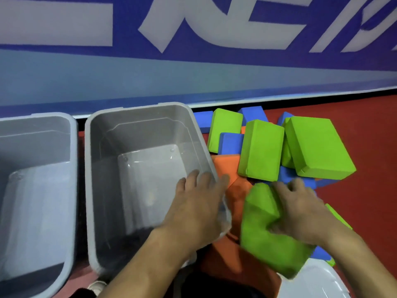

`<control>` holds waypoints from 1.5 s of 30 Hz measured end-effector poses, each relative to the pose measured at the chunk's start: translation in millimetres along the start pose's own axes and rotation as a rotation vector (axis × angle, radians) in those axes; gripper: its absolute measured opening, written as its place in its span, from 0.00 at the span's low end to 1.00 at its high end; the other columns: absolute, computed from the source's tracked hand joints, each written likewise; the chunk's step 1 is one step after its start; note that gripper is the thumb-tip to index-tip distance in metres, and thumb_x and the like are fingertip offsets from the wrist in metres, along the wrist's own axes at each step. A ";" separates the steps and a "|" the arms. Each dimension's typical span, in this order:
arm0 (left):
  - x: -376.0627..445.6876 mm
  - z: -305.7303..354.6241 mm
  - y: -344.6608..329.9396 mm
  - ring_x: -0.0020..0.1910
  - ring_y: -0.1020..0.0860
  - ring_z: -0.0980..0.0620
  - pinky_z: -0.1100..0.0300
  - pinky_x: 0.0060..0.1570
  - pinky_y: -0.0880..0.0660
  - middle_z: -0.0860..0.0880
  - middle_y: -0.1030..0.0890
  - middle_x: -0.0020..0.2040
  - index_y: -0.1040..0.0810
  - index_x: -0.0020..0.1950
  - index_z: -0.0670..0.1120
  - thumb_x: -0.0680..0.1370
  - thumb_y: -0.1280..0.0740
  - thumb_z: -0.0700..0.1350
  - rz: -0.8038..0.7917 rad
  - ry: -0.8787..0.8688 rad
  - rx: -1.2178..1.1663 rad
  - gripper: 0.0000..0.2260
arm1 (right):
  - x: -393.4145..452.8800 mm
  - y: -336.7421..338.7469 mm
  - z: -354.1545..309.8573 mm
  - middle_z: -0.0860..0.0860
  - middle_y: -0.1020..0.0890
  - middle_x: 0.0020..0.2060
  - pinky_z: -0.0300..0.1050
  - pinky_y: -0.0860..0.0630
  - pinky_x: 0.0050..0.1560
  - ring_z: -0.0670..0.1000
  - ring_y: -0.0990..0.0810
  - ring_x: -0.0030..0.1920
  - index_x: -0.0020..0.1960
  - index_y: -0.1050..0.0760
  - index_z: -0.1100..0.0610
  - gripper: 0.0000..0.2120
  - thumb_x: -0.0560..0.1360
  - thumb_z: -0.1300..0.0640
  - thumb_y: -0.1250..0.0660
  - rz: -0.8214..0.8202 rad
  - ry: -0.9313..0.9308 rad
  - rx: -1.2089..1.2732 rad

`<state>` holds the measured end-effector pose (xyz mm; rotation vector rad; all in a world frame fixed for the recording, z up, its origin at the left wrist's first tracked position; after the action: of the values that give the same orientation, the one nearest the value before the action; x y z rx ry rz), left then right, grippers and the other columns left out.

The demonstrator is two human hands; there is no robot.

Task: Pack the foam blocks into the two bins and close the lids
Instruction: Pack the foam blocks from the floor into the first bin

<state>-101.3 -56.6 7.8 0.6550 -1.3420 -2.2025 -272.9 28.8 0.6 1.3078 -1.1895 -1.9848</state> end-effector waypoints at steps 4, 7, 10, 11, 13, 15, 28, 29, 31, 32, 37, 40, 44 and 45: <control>-5.3 49.3 49.6 0.77 0.51 0.40 0.41 0.72 0.45 0.43 0.47 0.78 0.61 0.76 0.57 0.59 0.23 0.60 0.175 -0.243 -0.062 0.59 | -67.2 126.1 -54.4 0.57 0.29 0.48 0.52 0.29 0.36 0.61 0.28 0.41 0.62 0.29 0.55 0.42 0.52 0.43 0.24 0.602 0.222 -0.149; -13.2 33.8 91.6 0.73 0.39 0.42 0.43 0.65 0.33 0.46 0.37 0.73 0.54 0.77 0.55 0.59 0.23 0.56 0.382 -0.219 -0.073 0.55 | -76.1 146.8 -87.5 0.55 0.29 0.50 0.52 0.30 0.40 0.59 0.27 0.45 0.66 0.32 0.55 0.43 0.56 0.36 0.29 0.677 0.358 -0.073; -22.1 8.3 97.6 0.63 0.31 0.47 0.49 0.56 0.28 0.52 0.33 0.67 0.53 0.77 0.58 0.62 0.24 0.57 0.306 -0.114 0.052 0.52 | -74.8 129.0 -111.9 0.53 0.29 0.55 0.52 0.30 0.48 0.57 0.27 0.53 0.70 0.35 0.55 0.45 0.58 0.36 0.31 0.725 0.511 -0.007; -24.6 -0.7 93.3 0.60 0.29 0.47 0.50 0.53 0.28 0.51 0.32 0.64 0.52 0.77 0.58 0.63 0.24 0.57 0.269 -0.073 0.089 0.50 | -70.5 119.3 -112.7 0.53 0.30 0.57 0.52 0.31 0.53 0.56 0.28 0.56 0.71 0.36 0.55 0.45 0.59 0.35 0.32 0.732 0.538 0.061; -28.0 -22.8 82.5 0.57 0.30 0.45 0.51 0.51 0.28 0.50 0.33 0.61 0.47 0.75 0.57 0.64 0.26 0.54 0.203 0.021 0.147 0.45 | -47.8 88.3 -100.3 0.52 0.30 0.62 0.54 0.33 0.62 0.55 0.31 0.61 0.72 0.37 0.55 0.45 0.61 0.35 0.32 0.683 0.511 0.204; -31.7 -48.9 77.8 0.57 0.30 0.44 0.51 0.52 0.30 0.49 0.34 0.61 0.42 0.72 0.55 0.65 0.27 0.50 0.167 0.125 0.216 0.39 | -7.0 39.3 -73.5 0.54 0.28 0.64 0.56 0.31 0.64 0.57 0.30 0.63 0.72 0.36 0.56 0.44 0.62 0.34 0.33 0.555 0.389 0.282; -47.8 -141.3 16.6 0.48 0.27 0.45 0.55 0.34 0.33 0.49 0.33 0.54 0.37 0.65 0.54 0.56 0.23 0.47 -0.007 0.377 0.305 0.40 | 173.9 -167.9 11.7 0.59 0.39 0.66 0.56 0.32 0.64 0.63 0.33 0.67 0.76 0.49 0.54 0.52 0.62 0.41 0.24 -0.029 -0.158 0.332; -48.6 -145.2 11.8 0.49 0.27 0.46 0.54 0.34 0.30 0.50 0.33 0.54 0.38 0.65 0.54 0.56 0.23 0.48 -0.033 0.385 0.308 0.40 | 178.0 -166.4 15.4 0.60 0.37 0.65 0.58 0.31 0.63 0.65 0.32 0.64 0.75 0.46 0.54 0.50 0.61 0.44 0.23 0.025 -0.170 0.365; -49.8 -145.1 6.6 0.52 0.27 0.46 0.53 0.38 0.28 0.50 0.33 0.56 0.39 0.66 0.54 0.59 0.25 0.48 -0.070 0.381 0.304 0.40 | 184.5 -167.4 19.5 0.60 0.33 0.63 0.59 0.30 0.61 0.65 0.33 0.62 0.71 0.41 0.55 0.45 0.61 0.47 0.23 0.069 -0.162 0.363; -49.5 -143.0 6.5 0.53 0.28 0.46 0.53 0.40 0.28 0.50 0.34 0.57 0.40 0.67 0.54 0.60 0.25 0.48 -0.073 0.374 0.305 0.39 | 187.1 -169.0 23.1 0.59 0.31 0.63 0.58 0.30 0.61 0.64 0.33 0.62 0.69 0.39 0.56 0.42 0.61 0.46 0.24 0.058 -0.169 0.326; -49.0 -141.2 0.3 0.56 0.31 0.48 0.57 0.46 0.30 0.51 0.37 0.57 0.46 0.67 0.55 0.66 0.27 0.50 -0.112 0.406 0.319 0.37 | 170.5 -163.3 36.6 0.53 0.30 0.59 0.56 0.35 0.63 0.58 0.33 0.63 0.62 0.33 0.51 0.43 0.53 0.34 0.24 -0.045 -0.171 0.139; -50.0 -141.9 -4.5 0.57 0.31 0.47 0.55 0.51 0.30 0.50 0.36 0.58 0.45 0.67 0.54 0.65 0.29 0.48 -0.126 0.438 0.340 0.36 | 139.6 -160.0 28.5 0.52 0.31 0.59 0.54 0.34 0.63 0.58 0.32 0.64 0.58 0.38 0.50 0.46 0.48 0.30 0.26 -0.094 -0.058 0.221; -49.9 -143.4 4.5 0.58 0.33 0.45 0.52 0.54 0.34 0.49 0.32 0.59 0.40 0.62 0.51 0.64 0.32 0.49 -0.068 0.487 0.417 0.30 | 84.1 -74.5 17.2 0.58 0.21 0.52 0.54 0.27 0.48 0.62 0.22 0.52 0.59 0.35 0.53 0.43 0.52 0.35 0.25 0.190 0.056 0.303; -50.9 -144.2 7.3 0.58 0.33 0.45 0.51 0.54 0.35 0.50 0.32 0.59 0.40 0.61 0.51 0.64 0.32 0.49 -0.050 0.508 0.412 0.28 | 66.3 -40.0 13.2 0.58 0.21 0.50 0.56 0.27 0.47 0.63 0.23 0.51 0.61 0.32 0.55 0.44 0.52 0.34 0.24 0.325 0.090 0.254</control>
<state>28.2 -125.3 -36.5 1.3068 -1.5051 -1.6310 -310.6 3.9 -63.7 1.2144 -1.5383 -1.5693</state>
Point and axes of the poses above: each hand's wrist, its own x-axis towards the middle knuckle, its own y-axis out of the back of the hand, z = x × y, the point moved 10 cm from there along x, towards the middle knuckle
